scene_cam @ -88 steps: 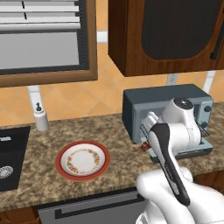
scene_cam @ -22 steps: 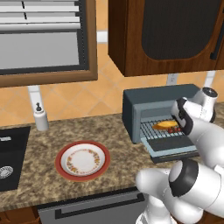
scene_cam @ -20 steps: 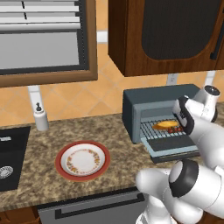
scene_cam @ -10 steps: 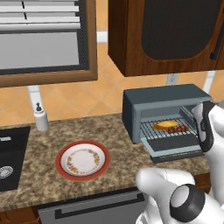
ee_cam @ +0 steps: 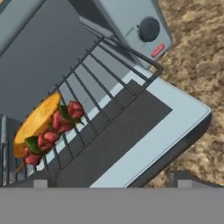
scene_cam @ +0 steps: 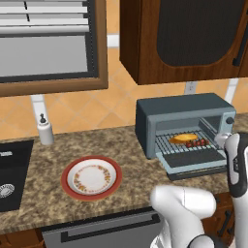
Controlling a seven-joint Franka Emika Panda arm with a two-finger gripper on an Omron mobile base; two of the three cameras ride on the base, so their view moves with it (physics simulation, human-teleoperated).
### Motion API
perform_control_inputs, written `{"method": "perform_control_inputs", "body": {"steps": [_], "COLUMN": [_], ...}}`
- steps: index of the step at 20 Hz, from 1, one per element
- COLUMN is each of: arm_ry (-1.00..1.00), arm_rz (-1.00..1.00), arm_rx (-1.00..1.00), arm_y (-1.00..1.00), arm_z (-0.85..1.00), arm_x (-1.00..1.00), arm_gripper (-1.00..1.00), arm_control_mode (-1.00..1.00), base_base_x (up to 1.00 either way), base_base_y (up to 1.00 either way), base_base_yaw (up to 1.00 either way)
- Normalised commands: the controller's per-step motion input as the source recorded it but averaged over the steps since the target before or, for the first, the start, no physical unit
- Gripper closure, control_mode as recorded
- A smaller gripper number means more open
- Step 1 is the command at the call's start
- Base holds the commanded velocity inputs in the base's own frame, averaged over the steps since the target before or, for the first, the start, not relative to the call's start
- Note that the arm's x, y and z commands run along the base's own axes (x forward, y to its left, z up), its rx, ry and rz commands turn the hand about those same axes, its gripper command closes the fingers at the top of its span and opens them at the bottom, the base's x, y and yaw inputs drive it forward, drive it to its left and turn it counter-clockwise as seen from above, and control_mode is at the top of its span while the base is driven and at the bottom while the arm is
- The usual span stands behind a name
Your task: Pick up the kebab skewer and baguette bread, and place them inside the toaster oven. Close the toaster oven door and start by setting the timer.
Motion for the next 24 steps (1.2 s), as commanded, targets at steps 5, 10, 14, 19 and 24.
{"method": "perform_control_inputs", "body": {"steps": [5, 10, 14, 19, 24], "arm_ry": [-0.18, -0.19, -0.16, -0.12, -0.08], "arm_rz": [0.26, 0.26, 0.18, 0.00, -0.10], "arm_rx": [-0.20, -0.27, -0.26, -0.22, -0.10], "arm_y": [-0.08, 0.02, 0.09, 0.06, 0.01], "arm_z": [-0.10, -0.04, 0.00, 0.00, 0.00], "arm_x": [-0.03, -0.02, -0.01, 0.00, 0.21], "arm_gripper": [-1.00, -1.00, -1.00, -1.00, -1.00], "arm_control_mode": [-1.00, -1.00, -1.00, -1.00, -1.00], "base_base_x": [0.00, 0.00, 0.00, 0.00, 0.00], "base_base_y": [0.00, 0.00, 0.00, 0.00, 0.00], "base_base_yaw": [0.00, 0.00, 0.00, 0.00, 0.00]}}
